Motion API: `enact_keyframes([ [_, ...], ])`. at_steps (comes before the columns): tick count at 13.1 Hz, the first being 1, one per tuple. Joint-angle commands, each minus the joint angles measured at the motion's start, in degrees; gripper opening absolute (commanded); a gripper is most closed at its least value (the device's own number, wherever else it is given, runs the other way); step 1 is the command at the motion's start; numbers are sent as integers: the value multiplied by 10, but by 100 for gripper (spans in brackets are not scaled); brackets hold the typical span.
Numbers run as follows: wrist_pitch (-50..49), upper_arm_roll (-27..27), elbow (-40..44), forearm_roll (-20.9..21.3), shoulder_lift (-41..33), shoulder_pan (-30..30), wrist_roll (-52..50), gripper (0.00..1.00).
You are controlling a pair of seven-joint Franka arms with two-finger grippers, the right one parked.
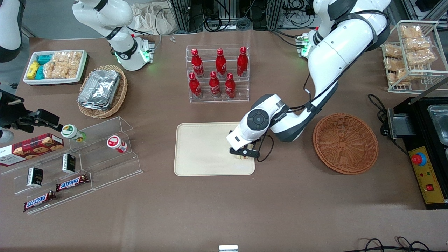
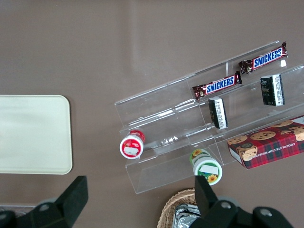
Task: Place sandwich from basket to tray
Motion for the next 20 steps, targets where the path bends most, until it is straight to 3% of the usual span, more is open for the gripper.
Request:
enact_keyframes([
  [1,-24,0,4,9,-31,3,-24,100],
  [7,-262,-6,-6,-3,-219,80,38,100],
  [12,-357,-5,12,-49,-317,163,166,100],
  [14,-395,-4,15,-71,-359,197,174,100],
  [20,-411,0,22,-82,-374,257,179,100],
])
